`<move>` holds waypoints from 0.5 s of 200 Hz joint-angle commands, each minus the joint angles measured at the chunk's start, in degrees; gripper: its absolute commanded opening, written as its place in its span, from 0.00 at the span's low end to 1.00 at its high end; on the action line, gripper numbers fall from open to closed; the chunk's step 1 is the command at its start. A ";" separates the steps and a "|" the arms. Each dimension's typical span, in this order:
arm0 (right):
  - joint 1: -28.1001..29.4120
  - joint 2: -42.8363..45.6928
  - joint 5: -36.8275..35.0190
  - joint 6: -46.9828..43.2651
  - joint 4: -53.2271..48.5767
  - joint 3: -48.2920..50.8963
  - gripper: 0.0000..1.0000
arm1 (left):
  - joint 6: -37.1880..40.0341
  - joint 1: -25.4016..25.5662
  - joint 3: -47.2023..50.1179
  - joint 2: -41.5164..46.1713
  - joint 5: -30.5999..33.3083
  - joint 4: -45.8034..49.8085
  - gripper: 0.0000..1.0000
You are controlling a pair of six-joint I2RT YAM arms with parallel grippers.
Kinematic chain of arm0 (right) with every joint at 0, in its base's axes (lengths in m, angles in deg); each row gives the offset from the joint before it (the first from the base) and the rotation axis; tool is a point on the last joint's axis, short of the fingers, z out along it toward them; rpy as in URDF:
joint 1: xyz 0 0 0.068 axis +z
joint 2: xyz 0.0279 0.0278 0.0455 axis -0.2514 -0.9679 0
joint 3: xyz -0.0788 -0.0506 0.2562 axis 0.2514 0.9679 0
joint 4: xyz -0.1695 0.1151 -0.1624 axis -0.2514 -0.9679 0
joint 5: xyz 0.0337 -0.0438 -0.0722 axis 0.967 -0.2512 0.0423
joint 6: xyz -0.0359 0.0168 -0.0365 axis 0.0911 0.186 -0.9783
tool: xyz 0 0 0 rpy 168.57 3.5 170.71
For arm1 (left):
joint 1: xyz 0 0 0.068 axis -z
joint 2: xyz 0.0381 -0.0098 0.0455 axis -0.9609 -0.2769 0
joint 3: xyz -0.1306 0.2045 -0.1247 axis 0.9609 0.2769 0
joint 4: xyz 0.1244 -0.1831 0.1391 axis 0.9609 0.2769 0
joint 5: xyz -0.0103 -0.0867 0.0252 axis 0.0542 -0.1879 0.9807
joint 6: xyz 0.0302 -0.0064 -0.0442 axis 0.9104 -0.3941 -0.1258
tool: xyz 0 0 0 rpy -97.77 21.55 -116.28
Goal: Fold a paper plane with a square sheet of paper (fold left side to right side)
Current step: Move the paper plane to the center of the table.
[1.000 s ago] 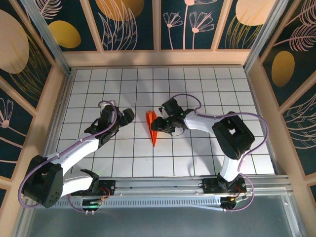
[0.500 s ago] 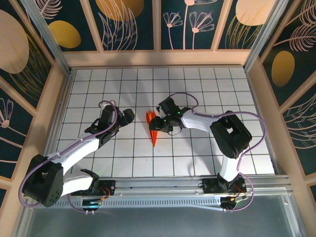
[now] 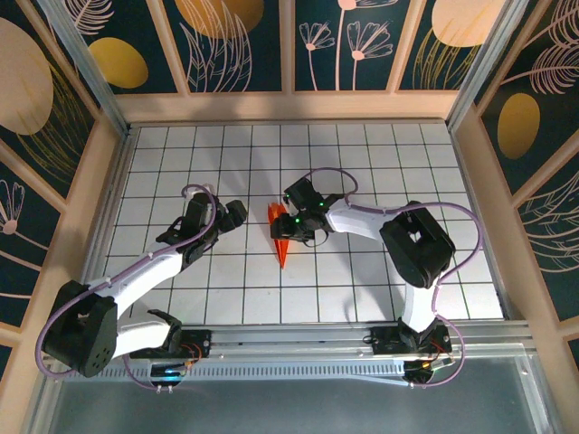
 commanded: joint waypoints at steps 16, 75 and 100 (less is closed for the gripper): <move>0.73 -1.31 -2.01 -1.15 -2.29 -1.93 0.47 | 1.11 -0.32 -0.91 -0.58 0.71 0.79 0.82; 0.90 -1.59 -2.68 -1.43 -3.28 -2.41 0.36 | 1.11 -0.31 -0.70 -0.58 0.82 0.77 0.82; 0.93 -1.97 -3.35 -1.56 -3.92 -2.80 0.31 | 1.19 -0.31 -0.70 -0.75 0.79 0.71 0.83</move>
